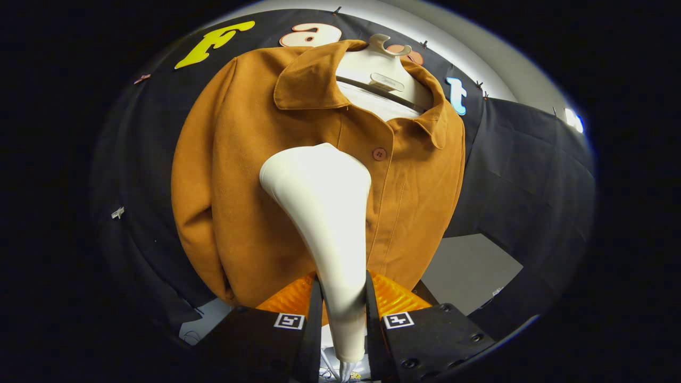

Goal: Iron the clothes twice with a garment steamer, once on the left side and once on the right side.

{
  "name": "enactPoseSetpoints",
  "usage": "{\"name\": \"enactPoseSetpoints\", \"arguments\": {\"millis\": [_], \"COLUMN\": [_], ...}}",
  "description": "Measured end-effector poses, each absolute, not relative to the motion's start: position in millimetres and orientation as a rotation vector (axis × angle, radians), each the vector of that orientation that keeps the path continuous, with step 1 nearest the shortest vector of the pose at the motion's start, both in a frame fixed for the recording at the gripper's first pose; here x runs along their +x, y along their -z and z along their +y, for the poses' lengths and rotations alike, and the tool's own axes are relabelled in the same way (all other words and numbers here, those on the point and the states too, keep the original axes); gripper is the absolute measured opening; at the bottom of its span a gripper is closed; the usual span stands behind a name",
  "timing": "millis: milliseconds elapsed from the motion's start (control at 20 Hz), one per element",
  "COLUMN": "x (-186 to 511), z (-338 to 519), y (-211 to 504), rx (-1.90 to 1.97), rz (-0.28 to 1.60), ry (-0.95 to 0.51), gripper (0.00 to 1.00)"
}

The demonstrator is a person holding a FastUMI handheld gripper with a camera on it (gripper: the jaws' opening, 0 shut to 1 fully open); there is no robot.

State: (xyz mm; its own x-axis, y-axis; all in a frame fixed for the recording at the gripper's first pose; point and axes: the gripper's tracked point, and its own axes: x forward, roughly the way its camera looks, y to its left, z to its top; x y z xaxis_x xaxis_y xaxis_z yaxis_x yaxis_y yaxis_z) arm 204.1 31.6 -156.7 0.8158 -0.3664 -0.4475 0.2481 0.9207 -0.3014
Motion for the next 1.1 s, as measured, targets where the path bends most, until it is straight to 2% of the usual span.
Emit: {"name": "enactPoseSetpoints", "arguments": {"millis": [1100], "x": [179], "z": [35], "y": [252], "rx": [-0.268], "rz": [0.724], "ry": [0.348], "gripper": [0.39]}}
